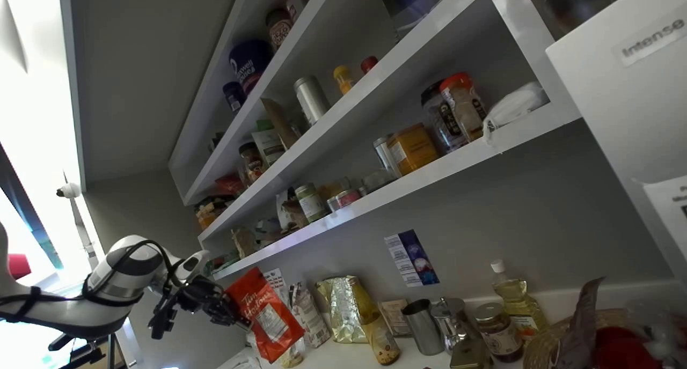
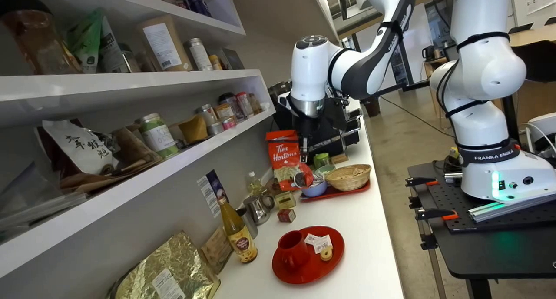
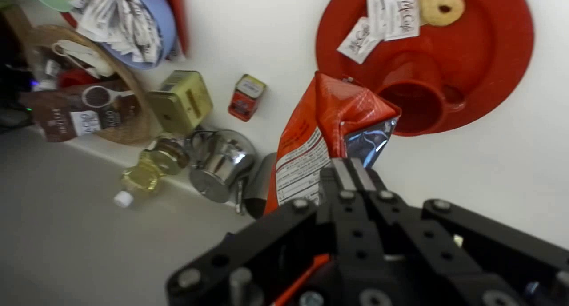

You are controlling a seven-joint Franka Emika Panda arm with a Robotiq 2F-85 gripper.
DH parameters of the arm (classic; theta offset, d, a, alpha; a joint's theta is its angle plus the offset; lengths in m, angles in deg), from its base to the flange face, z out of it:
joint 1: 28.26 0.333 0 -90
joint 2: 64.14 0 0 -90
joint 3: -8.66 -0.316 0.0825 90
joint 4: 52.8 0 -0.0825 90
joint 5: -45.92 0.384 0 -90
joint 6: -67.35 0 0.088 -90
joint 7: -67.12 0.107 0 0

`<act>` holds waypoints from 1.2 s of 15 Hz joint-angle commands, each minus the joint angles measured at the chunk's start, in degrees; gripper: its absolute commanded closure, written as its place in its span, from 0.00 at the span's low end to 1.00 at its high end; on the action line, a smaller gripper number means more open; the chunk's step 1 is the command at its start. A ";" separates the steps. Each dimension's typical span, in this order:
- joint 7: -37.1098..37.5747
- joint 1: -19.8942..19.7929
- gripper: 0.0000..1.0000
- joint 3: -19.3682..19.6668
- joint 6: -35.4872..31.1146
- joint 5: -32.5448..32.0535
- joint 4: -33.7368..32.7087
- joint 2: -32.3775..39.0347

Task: Pick up the orange packet and put it on the bottom shelf

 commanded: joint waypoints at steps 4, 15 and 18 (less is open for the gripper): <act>-3.56 -11.76 1.00 -0.68 6.89 0.36 2.36 -14.93; -29.20 -21.38 1.00 11.30 9.68 10.21 -11.33 -11.64; -36.15 -21.62 1.00 13.00 13.59 14.90 -17.36 -7.48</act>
